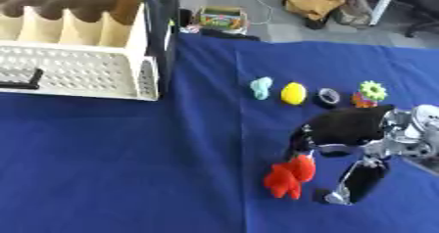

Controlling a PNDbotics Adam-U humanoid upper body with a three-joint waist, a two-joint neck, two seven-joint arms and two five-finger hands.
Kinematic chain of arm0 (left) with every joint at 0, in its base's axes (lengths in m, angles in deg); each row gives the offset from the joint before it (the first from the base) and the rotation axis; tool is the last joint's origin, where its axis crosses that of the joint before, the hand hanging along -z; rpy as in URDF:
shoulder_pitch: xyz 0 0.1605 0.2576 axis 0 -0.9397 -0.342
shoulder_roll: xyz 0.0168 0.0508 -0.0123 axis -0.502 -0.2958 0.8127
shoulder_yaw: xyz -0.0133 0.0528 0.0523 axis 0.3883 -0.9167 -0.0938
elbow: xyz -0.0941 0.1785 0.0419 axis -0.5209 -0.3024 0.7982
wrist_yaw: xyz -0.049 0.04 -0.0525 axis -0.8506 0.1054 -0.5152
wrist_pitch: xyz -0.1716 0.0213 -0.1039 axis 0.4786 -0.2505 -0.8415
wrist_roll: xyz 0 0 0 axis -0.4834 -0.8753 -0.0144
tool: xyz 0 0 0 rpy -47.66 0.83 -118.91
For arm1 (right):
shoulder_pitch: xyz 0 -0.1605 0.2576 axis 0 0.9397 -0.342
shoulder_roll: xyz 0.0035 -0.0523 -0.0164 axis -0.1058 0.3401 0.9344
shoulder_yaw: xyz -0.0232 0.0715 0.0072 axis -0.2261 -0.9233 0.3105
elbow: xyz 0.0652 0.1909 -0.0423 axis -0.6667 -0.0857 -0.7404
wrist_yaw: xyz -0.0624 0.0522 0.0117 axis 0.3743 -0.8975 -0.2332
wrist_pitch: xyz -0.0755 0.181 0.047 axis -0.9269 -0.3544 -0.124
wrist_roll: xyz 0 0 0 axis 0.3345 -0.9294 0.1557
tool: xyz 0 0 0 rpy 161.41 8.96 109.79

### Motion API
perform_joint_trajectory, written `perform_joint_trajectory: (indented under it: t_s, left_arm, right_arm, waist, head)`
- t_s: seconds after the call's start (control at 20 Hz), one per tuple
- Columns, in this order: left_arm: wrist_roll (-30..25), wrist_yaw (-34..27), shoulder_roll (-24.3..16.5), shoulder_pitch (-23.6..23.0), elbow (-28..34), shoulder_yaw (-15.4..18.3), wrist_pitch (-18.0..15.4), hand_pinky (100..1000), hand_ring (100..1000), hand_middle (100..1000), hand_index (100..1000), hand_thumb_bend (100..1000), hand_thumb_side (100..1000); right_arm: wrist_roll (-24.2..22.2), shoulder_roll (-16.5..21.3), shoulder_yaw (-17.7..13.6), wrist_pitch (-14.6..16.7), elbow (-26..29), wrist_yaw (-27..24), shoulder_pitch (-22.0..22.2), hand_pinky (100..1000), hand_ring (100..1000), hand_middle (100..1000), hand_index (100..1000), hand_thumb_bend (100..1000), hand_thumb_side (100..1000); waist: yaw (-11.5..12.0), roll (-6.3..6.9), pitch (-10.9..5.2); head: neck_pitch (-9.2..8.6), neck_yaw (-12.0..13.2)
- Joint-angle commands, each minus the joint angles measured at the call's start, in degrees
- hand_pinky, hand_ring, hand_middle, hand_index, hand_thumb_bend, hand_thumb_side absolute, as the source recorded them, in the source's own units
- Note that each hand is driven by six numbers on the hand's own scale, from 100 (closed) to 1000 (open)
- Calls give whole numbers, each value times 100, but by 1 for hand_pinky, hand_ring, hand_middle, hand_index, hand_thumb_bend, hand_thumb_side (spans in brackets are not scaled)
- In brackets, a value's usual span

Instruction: Pick up objects from table and place into drawer.

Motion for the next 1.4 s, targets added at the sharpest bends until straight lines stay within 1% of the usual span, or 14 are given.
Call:
perform_joint_trajectory:
  t_s: [0.05, 0.25, 0.45, 0.95, 1.05, 1.2, 1.4]
  left_arm:
    - [0, -27, -94, 52, 47, 62, -2, 100, 100, 100, 823, 100, 781]
    - [0, -28, -80, 42, 47, 63, -15, 100, 100, 100, 821, 100, 787]
    - [-3, -40, -72, 45, 47, 67, -31, 100, 100, 100, 820, 100, 791]
    - [-2, -62, -62, 71, 47, 75, -66, 100, 100, 100, 817, 100, 795]
    - [5, -68, -61, 74, 47, 76, -76, 100, 100, 100, 817, 100, 797]
    - [7, -73, -51, 71, 47, 75, -85, 100, 100, 100, 817, 100, 801]
    - [8, -70, -49, 53, 47, 79, -85, 100, 100, 100, 817, 100, 803]
  right_arm:
    - [58, 43, 1, -18, -59, 47, -115, 695, 765, 708, 842, 300, 382]
    - [117, -18, 41, -36, -169, 93, -149, 695, 768, 716, 854, 287, 385]
    - [164, -31, 46, -29, -239, 190, -148, 696, 772, 718, 857, 292, 383]
    - [66, -111, 120, -25, -575, 290, -85, 691, 771, 710, 848, 305, 337]
    - [70, -131, 125, -7, -621, 286, -92, 689, 769, 706, 841, 308, 333]
    - [136, -170, 125, -1, -688, 289, -111, 678, 757, 682, 807, 303, 336]
    - [354, -203, 118, -76, -727, 284, -117, 655, 737, 643, 760, 261, 360]
  waist:
    - [13, 30, -98]
    - [26, 33, -73]
    - [27, 36, -49]
    - [64, 41, 2]
    - [72, 40, 7]
    - [78, 41, 15]
    - [71, 50, 21]
  head:
    - [-74, -19]
    - [-94, -39]
    - [-96, -52]
    - [-121, -86]
    - [-123, -93]
    - [-139, -102]
    - [-131, -103]
